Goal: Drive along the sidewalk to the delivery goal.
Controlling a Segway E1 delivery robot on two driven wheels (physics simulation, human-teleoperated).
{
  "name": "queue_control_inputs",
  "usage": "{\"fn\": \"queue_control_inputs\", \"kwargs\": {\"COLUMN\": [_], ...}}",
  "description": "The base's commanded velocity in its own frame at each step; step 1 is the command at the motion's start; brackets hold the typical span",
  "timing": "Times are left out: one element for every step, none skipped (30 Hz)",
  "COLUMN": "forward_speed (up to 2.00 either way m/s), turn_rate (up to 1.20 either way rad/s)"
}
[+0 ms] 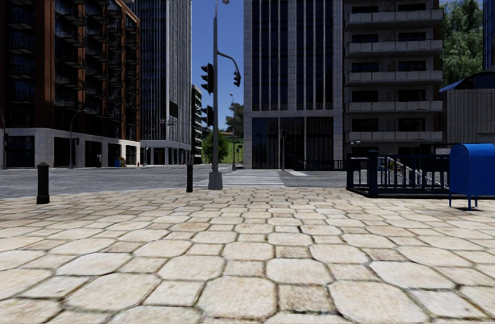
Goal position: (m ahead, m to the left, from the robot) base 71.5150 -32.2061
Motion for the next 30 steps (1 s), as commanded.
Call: {"fn": "queue_control_inputs", "kwargs": {"forward_speed": [2.00, 2.00, 2.00, 2.00, 2.00, 2.00, 2.00, 2.00, 2.00, 2.00, 2.00, 2.00, 2.00, 2.00, 2.00, 2.00, 2.00, 2.00, 2.00, 2.00, 2.00, 2.00, 2.00, 2.00, 2.00, 2.00, 2.00, 2.00, 2.00, 2.00], "turn_rate": [0.00, 0.00, 0.00, 0.00, 0.00, 0.00, 0.00, 0.00, 0.00, 0.00, 0.00, 0.00, 0.00, 0.00, 0.00, 0.00, 0.00, 0.00, 0.00, 0.00, 0.00, 0.00, 0.00, 0.00, 0.00, 0.00, 0.00, 0.00, 0.00, 0.00]}}
